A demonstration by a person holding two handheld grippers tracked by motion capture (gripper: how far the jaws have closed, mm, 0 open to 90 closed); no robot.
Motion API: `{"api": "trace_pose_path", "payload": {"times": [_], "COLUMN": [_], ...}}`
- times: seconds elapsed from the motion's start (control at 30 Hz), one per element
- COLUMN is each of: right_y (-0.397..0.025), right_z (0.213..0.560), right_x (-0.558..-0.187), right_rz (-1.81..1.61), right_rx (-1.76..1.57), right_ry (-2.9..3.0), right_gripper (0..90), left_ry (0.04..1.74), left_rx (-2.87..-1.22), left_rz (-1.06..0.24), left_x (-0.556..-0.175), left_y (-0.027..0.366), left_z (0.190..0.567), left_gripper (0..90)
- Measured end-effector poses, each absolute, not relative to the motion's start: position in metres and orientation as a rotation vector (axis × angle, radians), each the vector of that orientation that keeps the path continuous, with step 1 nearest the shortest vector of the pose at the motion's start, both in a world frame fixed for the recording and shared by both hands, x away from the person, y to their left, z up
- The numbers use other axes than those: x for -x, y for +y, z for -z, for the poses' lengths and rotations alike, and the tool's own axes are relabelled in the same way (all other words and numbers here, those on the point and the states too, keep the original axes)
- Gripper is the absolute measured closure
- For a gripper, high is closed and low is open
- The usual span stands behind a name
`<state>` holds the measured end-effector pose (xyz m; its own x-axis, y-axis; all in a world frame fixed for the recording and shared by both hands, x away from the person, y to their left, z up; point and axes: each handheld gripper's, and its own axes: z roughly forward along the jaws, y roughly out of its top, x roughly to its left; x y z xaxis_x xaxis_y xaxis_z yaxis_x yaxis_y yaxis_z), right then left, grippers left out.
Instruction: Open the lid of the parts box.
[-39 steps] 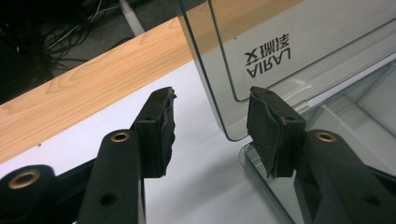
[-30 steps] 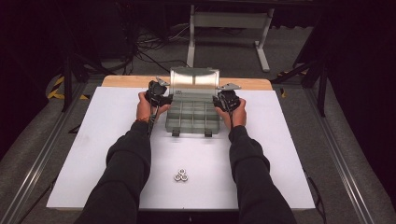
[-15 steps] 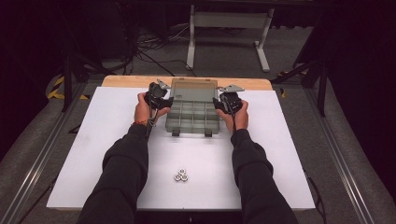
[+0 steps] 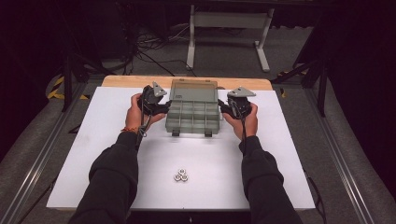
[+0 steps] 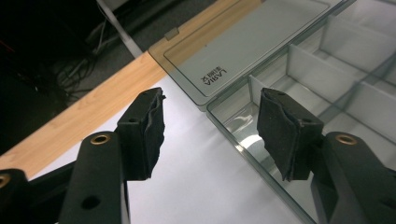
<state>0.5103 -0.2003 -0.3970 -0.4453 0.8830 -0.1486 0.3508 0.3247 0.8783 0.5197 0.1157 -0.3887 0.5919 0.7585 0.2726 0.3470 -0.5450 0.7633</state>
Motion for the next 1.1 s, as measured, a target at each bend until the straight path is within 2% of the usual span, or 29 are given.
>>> {"api": "trace_pose_path", "payload": {"times": [0.4,0.77,1.1], "right_y": [-0.195,-0.202,-0.204], "right_z": [0.386,0.394,0.399], "right_x": [-0.475,-0.455,-0.434], "right_rz": [-1.108,-1.148,-1.156], "right_rx": [-0.981,-0.955,-0.858], "right_ry": [1.989,2.026,2.064], "right_gripper": [52.4,50.3,46.1], "left_ry": [0.786,0.664,0.571], "left_rx": [-2.125,-2.099,-2.085], "left_rz": [-0.812,-0.811,-0.809], "left_x": [-0.478,-0.446,-0.416], "left_y": [0.131,0.136,0.138], "left_z": [0.385,0.385,0.391], "left_gripper": [34.1,31.3,24.0]}}
